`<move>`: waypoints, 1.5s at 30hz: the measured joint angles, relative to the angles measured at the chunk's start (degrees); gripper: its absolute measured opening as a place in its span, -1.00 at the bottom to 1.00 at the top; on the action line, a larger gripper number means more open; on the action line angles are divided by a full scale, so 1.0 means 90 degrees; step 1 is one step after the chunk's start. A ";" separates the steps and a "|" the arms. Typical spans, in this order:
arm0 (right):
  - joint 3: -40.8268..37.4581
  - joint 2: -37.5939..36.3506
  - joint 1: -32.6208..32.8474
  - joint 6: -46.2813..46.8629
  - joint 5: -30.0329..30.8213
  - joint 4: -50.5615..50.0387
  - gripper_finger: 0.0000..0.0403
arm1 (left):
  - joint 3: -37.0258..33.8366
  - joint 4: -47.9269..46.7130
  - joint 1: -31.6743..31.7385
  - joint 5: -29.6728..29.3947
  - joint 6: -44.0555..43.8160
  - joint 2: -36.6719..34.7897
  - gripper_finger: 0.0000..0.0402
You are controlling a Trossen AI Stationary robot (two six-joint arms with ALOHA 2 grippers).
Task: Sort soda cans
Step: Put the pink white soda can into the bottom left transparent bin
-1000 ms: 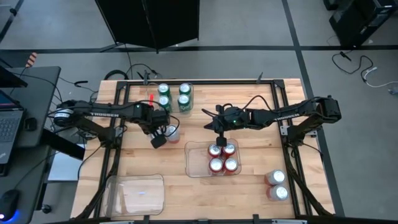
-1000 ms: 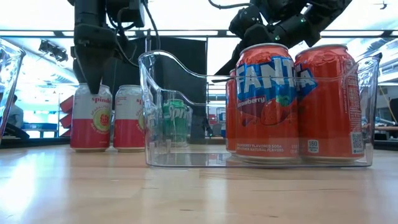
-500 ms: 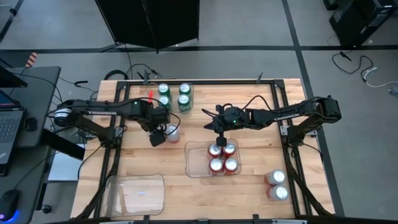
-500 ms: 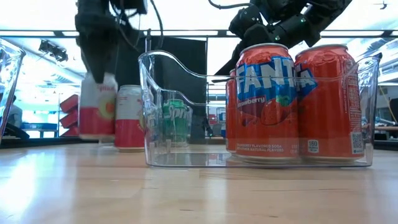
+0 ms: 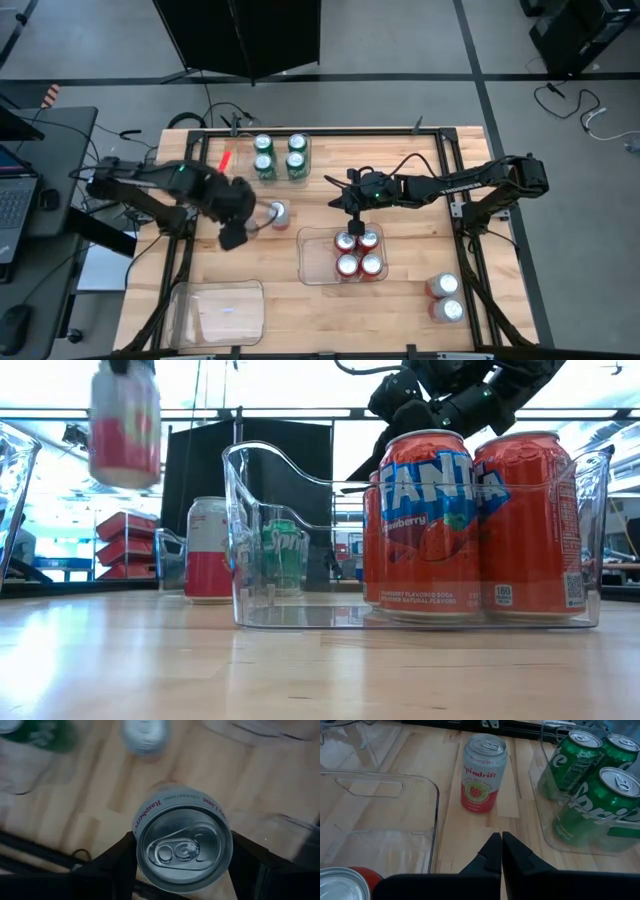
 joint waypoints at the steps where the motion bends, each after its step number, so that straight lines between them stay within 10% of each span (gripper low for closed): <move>1: 0.0000 0.0000 0.0000 -0.0002 0.0000 0.0000 -1.00 | 0.0039 0.0008 -0.0219 0.0007 -0.0137 0.0000 0.18; 11: 0.0000 0.0000 0.0000 -0.0024 0.0000 0.0010 -1.00 | 0.0015 0.0109 -0.2524 0.1010 -0.3279 0.0002 0.18; 21: 0.0000 0.0000 0.0000 -0.0288 0.0000 0.0242 -1.00 | -0.0008 0.0251 -0.4199 0.0685 -0.5814 0.0605 0.18; 37: 0.0000 0.0000 0.0000 -0.0315 -0.0002 0.0122 -1.00 | -0.2950 0.2149 -0.3815 0.0867 -0.5982 0.0617 0.18; 45: 0.0000 0.0000 0.0000 -0.0303 -0.0002 0.0121 -1.00 | -0.2925 0.1041 -0.2802 -0.1157 -0.4616 0.0682 0.18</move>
